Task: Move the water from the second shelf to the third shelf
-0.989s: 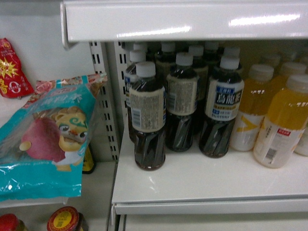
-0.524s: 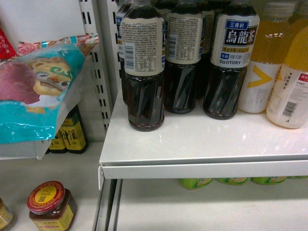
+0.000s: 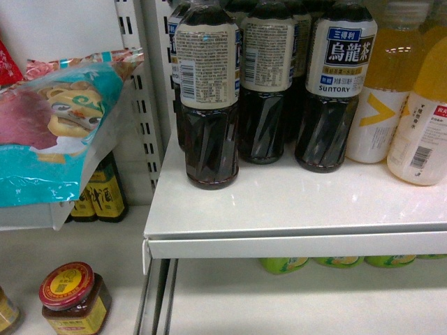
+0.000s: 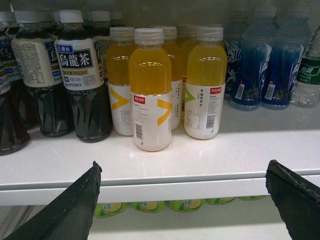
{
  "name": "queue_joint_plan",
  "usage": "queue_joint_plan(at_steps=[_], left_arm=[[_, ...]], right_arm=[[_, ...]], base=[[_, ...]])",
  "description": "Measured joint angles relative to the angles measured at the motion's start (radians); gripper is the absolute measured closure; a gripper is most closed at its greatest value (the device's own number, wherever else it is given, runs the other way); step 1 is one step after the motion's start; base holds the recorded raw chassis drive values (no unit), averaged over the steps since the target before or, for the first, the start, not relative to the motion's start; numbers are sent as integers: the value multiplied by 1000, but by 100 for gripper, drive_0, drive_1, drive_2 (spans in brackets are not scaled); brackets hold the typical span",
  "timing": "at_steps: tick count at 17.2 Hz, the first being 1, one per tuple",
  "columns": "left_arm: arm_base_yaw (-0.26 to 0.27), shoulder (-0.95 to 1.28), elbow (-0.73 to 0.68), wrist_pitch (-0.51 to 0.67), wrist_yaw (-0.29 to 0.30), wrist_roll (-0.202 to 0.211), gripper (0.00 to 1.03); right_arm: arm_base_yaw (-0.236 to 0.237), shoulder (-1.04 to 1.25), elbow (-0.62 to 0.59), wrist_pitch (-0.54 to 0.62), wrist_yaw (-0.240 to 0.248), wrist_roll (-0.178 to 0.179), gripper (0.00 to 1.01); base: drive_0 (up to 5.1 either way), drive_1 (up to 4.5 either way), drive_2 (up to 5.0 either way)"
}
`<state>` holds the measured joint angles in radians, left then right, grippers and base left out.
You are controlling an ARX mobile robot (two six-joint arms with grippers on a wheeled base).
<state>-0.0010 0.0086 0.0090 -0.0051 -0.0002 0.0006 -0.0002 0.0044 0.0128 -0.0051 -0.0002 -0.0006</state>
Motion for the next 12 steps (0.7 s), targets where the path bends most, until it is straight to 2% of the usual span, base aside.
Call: queue_joint_plan(at_steps=[12], left_arm=[[0, 0, 0, 0, 0, 0, 5]], right_arm=[[0, 0, 0, 0, 0, 0, 3]], base=[[0, 0, 0]])
